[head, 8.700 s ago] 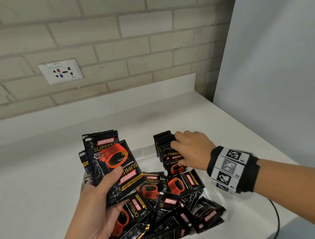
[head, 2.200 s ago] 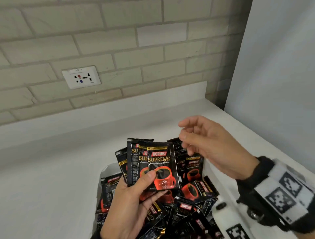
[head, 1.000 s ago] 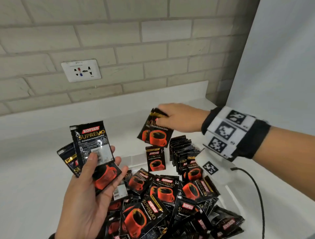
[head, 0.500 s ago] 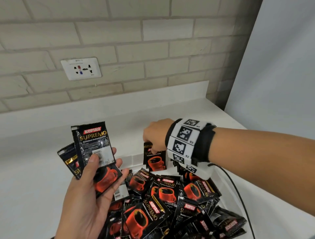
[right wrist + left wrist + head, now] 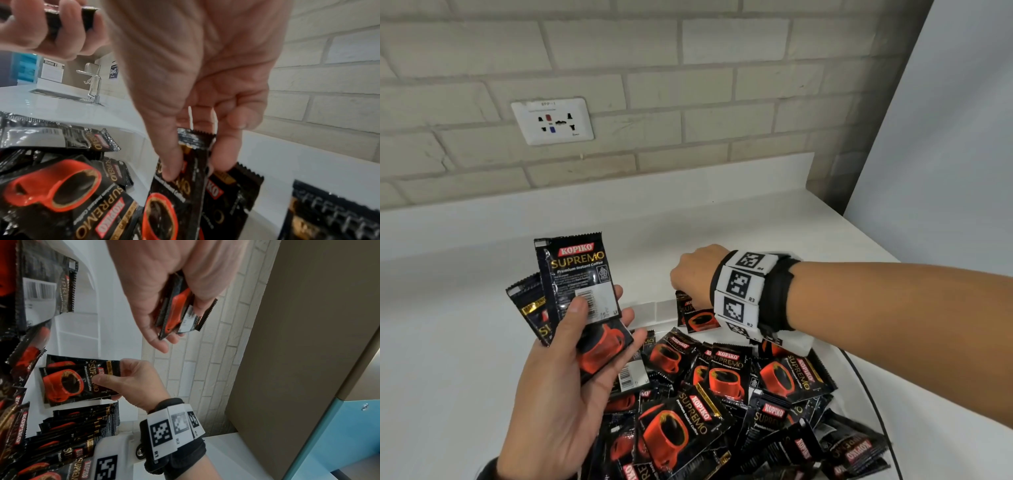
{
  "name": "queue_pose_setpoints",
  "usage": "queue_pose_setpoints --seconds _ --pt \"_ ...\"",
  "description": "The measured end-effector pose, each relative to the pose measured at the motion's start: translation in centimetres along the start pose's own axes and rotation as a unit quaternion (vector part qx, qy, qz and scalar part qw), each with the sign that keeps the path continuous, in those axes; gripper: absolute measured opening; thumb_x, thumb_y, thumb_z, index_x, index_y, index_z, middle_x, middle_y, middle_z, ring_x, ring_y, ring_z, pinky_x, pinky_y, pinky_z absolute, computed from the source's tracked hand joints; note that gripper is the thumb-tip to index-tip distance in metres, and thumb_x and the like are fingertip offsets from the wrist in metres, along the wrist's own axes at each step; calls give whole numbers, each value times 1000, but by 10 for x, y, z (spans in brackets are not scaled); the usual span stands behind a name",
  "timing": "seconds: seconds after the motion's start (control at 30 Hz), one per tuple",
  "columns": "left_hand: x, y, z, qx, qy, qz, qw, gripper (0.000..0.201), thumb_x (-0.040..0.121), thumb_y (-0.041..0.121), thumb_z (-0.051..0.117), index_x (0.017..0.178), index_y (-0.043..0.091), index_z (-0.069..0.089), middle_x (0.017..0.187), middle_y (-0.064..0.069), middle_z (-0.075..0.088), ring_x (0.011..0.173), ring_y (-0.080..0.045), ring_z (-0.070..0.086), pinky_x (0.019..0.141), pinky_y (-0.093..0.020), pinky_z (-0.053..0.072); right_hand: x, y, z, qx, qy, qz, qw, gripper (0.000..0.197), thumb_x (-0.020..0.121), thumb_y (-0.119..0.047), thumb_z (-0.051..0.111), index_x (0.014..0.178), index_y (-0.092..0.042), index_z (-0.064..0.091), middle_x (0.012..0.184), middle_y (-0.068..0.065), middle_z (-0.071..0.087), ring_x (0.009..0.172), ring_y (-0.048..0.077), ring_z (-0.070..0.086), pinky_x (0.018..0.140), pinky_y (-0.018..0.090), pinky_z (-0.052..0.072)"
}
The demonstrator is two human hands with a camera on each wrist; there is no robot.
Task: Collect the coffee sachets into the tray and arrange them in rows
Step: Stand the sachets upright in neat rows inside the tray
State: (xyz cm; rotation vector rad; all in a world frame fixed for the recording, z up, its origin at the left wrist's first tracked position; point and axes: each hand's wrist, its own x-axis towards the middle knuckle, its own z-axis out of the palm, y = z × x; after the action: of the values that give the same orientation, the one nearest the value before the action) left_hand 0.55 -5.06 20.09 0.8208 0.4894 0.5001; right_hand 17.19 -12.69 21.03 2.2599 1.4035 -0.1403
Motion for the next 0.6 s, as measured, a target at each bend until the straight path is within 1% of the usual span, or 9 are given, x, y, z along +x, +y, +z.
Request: queue_pose_setpoints --seconds 0.07,0.13,0.23,0.27,0.33,0.43,0.5,0.53,0.6 --pt "1 0 -1 6 -2 -1 1000 24 68 29 57 57 19 75 89 -7 74 77 -20 72 53 -33 58 1 3 1 -5 2 4 1000 24 89 -11 53 68 -10 40 68 1 39 54 13 40 43 22 29" --pt "1 -1 -2 5 -1 -6 1000 24 69 28 56 65 13 75 89 -8 74 76 -20 72 53 -33 58 0 5 0 -8 2 10 1000 26 88 -13 55 68 -10 40 67 1 38 52 13 38 43 22 28" --pt "1 -4 -1 12 2 -8 1000 25 74 28 55 74 9 72 88 -8 74 76 -21 72 54 -34 58 -3 5 -2 -10 -12 15 1000 11 88 -19 58 87 -9 55 75 1 45 59 14 44 44 22 29" --pt "1 -4 0 16 3 -8 1000 24 77 28 54 80 9 69 87 -8 74 75 -20 72 54 -33 58 -4 6 -2 -11 -19 15 1000 12 88 -20 59 93 -9 58 76 1 46 59 14 45 44 22 29" --pt "0 -5 2 24 2 -4 1000 26 76 28 54 90 8 63 86 -7 74 75 -20 72 53 -32 58 -5 7 -3 -7 -27 16 999 16 87 -22 59 97 -10 59 73 -1 45 55 12 41 44 22 30" --pt "1 -5 3 44 -2 1 999 34 70 29 56 95 7 61 84 -8 74 76 -20 72 54 -33 58 -6 13 -4 17 -13 31 999 19 86 -26 61 95 -10 58 77 0 52 55 13 44 43 22 31" --pt "5 -7 5 64 -8 0 998 37 71 28 56 100 6 61 89 -10 74 79 -22 72 59 -36 59 -8 22 -8 66 -8 47 997 28 84 -29 64 101 -7 59 89 3 61 69 17 58 47 23 41" --pt "8 -8 5 73 -10 -2 997 37 73 28 55 102 6 60 92 -11 73 81 -22 72 62 -39 59 -9 27 -10 98 -15 58 993 34 83 -29 66 106 -6 59 98 6 64 81 20 62 56 26 48" --pt "15 -10 9 91 -11 -6 996 34 80 27 54 106 7 61 96 -11 73 83 -22 72 70 -41 58 -14 36 -17 158 -27 76 984 41 84 -27 66 117 -4 56 113 10 61 98 23 61 73 25 48"
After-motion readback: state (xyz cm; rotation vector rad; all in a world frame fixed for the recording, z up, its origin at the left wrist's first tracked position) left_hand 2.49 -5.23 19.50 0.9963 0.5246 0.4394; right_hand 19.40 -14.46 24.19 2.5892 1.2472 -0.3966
